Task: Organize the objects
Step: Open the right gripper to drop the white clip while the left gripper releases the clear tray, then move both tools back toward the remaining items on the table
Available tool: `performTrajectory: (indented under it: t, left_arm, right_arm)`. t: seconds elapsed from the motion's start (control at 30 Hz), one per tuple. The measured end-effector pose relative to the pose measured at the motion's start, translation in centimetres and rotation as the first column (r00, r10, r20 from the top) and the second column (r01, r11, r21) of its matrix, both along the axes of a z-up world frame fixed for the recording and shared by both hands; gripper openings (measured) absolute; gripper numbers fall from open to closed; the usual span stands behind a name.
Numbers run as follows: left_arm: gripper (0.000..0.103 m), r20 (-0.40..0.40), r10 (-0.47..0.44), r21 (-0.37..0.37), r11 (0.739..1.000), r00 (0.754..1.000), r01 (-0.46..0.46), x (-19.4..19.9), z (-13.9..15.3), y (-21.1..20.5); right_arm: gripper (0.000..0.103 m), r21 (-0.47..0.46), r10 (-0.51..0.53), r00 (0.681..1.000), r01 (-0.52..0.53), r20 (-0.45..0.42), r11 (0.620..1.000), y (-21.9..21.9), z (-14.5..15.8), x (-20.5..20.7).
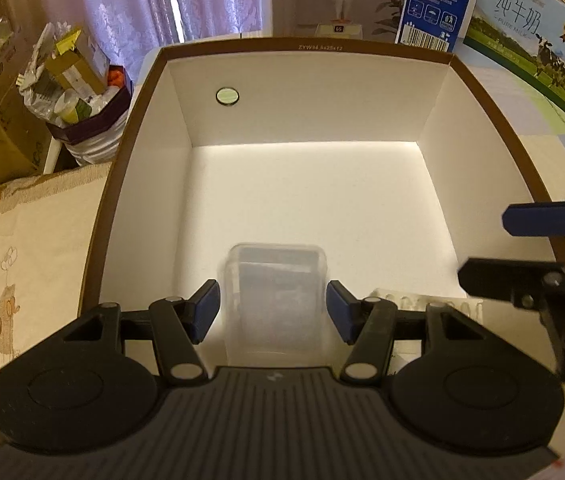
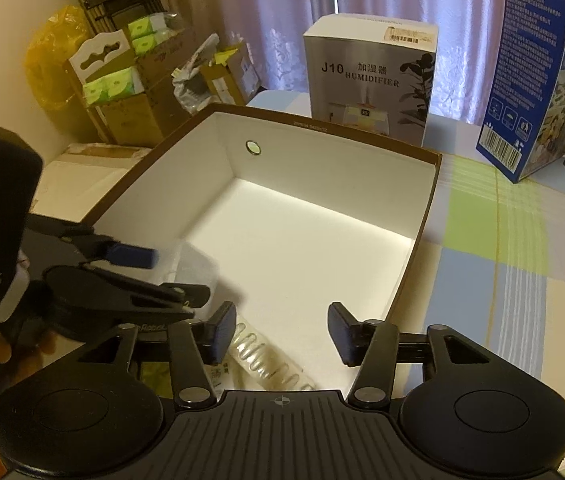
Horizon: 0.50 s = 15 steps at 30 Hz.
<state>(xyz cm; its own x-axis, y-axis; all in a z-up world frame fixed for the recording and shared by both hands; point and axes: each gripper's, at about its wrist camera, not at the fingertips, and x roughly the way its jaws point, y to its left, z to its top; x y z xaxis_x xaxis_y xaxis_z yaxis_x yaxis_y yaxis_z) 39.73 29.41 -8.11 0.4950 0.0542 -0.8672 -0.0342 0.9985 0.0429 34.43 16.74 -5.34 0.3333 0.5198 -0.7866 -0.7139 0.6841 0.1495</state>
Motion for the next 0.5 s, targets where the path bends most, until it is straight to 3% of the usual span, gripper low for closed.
performTrajectory:
  t: [0.03, 0.2, 0.3, 0.5]
  left_arm:
    - [0.064, 0.002, 0.003, 0.002, 1.0, 1.0, -0.003, -0.1, 0.1, 0.0]
    - [0.065, 0.017, 0.011, -0.02, 1.0, 1.0, -0.01, -1.6, 1.0, 0.2]
    - [0.074, 0.038, 0.019, -0.015, 1.0, 0.999, -0.018, -3.1, 2.0, 0.1]
    - [0.077, 0.064, 0.067, -0.05, 0.997, 0.996, -0.064, -6.7, 4.6, -0.1]
  right_arm:
    - [0.053, 0.006, 0.001, 1.0, -0.001, 0.001, 1.0, -0.2, 0.2, -0.2]
    - [0.058, 0.028, 0.006, 1.0, -0.006, 0.001, 1.0, -1.4, 1.0, -1.6]
    - [0.06, 0.042, 0.007, 1.0, -0.006, -0.01, 0.999, -2.4, 1.5, -2.4]
    - [0.06, 0.076, -0.006, 1.0, 0.008, -0.022, 0.997, -4.3, 2.6, -4.3]
